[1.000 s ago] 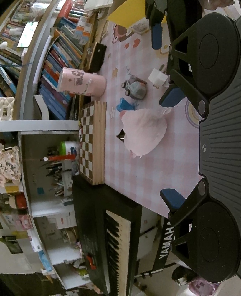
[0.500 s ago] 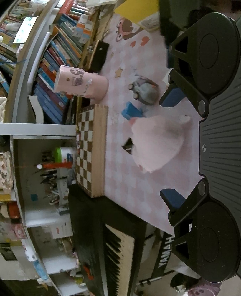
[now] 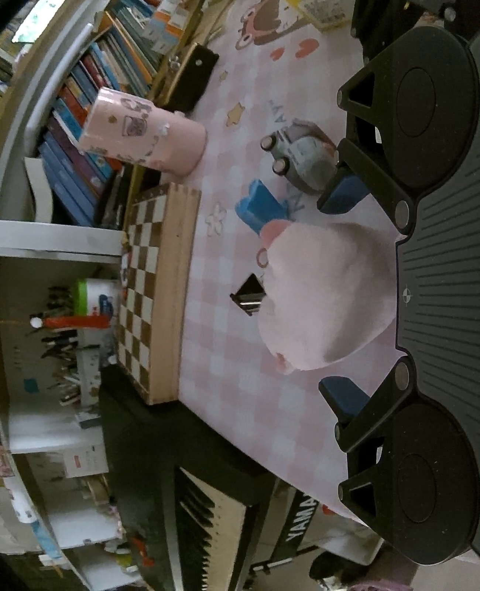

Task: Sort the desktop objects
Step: 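Grasp the pink plush toy with the left tool while the right tool grasps the white charger, then lift and carry the plush toy and charger with both tools toward the yellow box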

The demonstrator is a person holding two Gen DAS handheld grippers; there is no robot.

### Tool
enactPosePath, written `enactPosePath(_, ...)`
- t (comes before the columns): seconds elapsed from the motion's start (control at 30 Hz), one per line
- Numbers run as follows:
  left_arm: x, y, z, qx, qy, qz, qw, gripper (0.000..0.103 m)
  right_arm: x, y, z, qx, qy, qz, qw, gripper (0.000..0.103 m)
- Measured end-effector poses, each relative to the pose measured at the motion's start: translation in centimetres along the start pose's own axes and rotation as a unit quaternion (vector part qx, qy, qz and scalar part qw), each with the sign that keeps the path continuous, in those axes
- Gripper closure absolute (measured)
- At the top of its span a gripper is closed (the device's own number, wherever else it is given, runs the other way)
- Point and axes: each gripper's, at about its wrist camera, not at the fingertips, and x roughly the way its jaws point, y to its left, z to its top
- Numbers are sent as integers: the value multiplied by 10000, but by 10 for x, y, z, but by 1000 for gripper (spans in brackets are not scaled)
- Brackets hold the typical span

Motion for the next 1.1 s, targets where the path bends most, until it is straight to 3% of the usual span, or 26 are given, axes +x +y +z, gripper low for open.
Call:
enactPosePath(0.27,13,4,-4,-198,242,19,9995,10,-1,2,0,-107,-38,76,9999,78)
enactPosePath(0.33,14,4,-5,-203,259,-98,9994,22,-2,3,0,-140,-38,88,9999,78)
enactPosePath(0.53,8,3,-7,-82,201,-182,9996,37,-14,6,-1,-238,-256,44,9994,78)
enactPosePath(1.1,-94,21,-17,45,-699,-795,9944,38,-62,3,-2,31,-524,-129,9985,78)
